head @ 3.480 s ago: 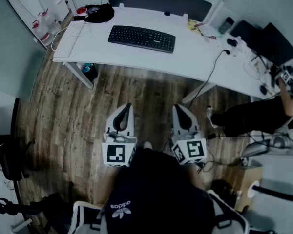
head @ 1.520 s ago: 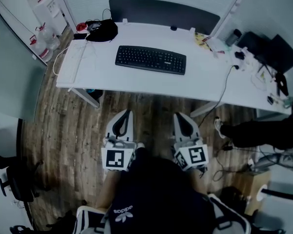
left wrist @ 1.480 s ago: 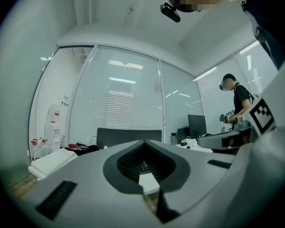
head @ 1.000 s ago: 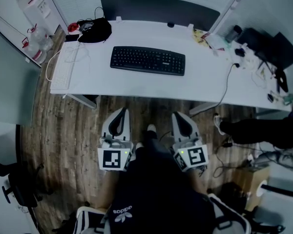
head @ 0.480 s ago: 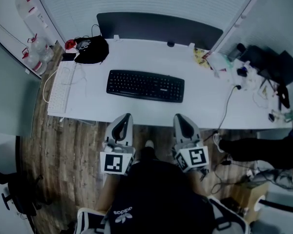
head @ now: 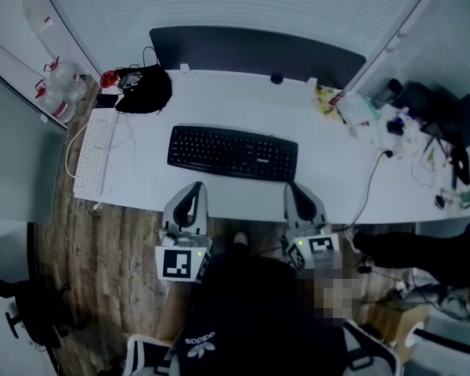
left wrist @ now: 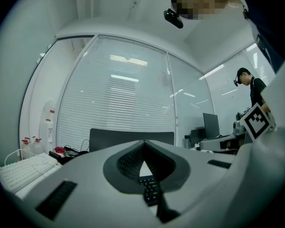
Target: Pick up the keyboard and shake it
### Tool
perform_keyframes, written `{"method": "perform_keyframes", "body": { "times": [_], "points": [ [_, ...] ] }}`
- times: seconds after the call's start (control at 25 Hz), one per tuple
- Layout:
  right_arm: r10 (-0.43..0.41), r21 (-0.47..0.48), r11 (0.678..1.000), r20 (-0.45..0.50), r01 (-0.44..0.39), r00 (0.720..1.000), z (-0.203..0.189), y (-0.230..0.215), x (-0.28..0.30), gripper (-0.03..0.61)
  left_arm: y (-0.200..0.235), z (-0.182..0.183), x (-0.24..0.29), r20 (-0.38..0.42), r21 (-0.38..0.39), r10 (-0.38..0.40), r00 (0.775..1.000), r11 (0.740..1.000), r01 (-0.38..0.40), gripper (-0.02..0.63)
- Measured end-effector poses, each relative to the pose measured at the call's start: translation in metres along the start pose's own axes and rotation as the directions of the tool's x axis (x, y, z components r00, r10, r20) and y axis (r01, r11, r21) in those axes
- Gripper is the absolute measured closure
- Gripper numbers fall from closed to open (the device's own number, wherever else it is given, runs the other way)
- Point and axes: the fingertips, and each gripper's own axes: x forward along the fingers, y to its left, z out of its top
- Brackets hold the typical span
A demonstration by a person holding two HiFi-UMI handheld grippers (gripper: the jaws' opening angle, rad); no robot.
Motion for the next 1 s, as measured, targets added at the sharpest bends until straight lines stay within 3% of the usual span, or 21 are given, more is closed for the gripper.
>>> {"method": "perform_keyframes", "body": {
  "times": [0.28,0.6,1.0],
  "points": [
    [-0.053,-0.002,0.999,-0.016,0.053,0.998,-0.001,-0.013,0.022,0.574,0.035,-0.009,0.021,-0.037,0.058,0.006,0.999,0.998,-0.004,0.611],
    [-0.152,0.025,0.988,-0.005,0.153,0.988,0.012,-0.014,0.062,0.574,0.079,0.000,0.076,-0.055,0.024,-0.074,0.996,0.997,0.075,0.611],
    [-0.308,0.033,0.950,-0.055,0.310,0.950,-0.003,-0.028,0.083,0.574,0.133,-0.029,0.115,-0.155,0.066,-0.133,0.979,0.987,0.144,0.611]
  ]
}}
